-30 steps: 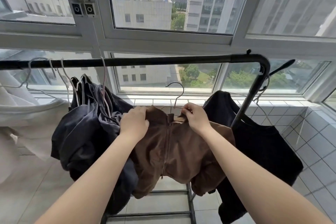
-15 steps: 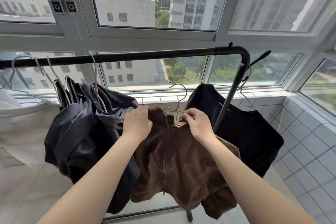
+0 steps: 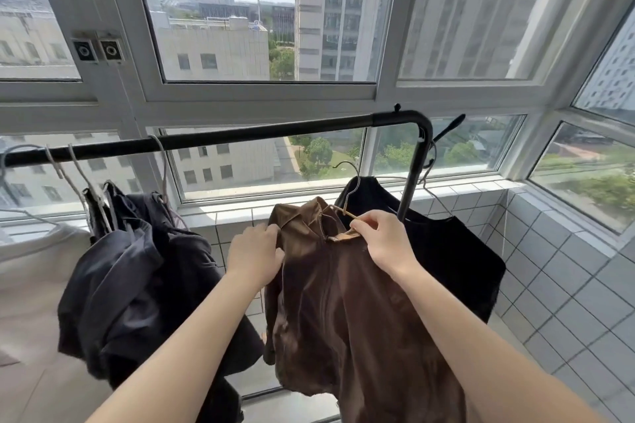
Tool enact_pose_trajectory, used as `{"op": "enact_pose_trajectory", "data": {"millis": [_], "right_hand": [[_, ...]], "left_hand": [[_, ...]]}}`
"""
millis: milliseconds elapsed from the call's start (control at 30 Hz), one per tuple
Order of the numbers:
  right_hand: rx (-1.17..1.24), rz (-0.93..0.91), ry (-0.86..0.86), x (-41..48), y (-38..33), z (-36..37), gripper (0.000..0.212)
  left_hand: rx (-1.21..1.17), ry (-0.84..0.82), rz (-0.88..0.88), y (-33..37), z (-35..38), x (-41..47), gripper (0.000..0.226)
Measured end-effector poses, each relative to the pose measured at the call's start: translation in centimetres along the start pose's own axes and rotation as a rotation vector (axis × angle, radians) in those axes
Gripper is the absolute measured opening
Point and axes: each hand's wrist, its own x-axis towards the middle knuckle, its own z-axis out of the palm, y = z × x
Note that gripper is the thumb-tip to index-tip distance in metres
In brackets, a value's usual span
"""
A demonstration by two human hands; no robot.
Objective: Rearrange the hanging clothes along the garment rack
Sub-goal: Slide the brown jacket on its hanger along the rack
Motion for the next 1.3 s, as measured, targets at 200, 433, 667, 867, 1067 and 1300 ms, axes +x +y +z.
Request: {"op": "enact_pose_trajectory", "data": {"millis": [200,433,667,867,1067,1300], "right_hand": [[0.165,0.014,0.039,0.8,-3.2,-1.4,0.014],[0.318,0.112,-0.021,4.2,-6.6,-1.3,0.018],[0.386,0.237,-0.002,7.4,-7.7,0.0,0.026],[0.363,0.268,0.014,8.4,-6.5,0.0,0.028],[0.338,0.272,0.030,8.8,-4.8,-0.6,0.029],[0.296,0.266,0.066,8.9,-3.4,-1.6,0.024]], "left_hand": [[-0.207,0.293,0.152,2.0,-4.8,0.8,0.026],[-0.207,0.616,0.285,3.6,-11.3,2.5,0.029],[-0.090,0.495,0.136,2.6,-12.8,5.7,0.050],[-0.082,0.477,0.082,1.6,-12.1,6.2,0.044],[-0.149,0.501,0.086,2.0,-11.6,6.8,0.039],[-0.120,0.494,0.039,3.0,-11.0,7.2,0.045]]}}
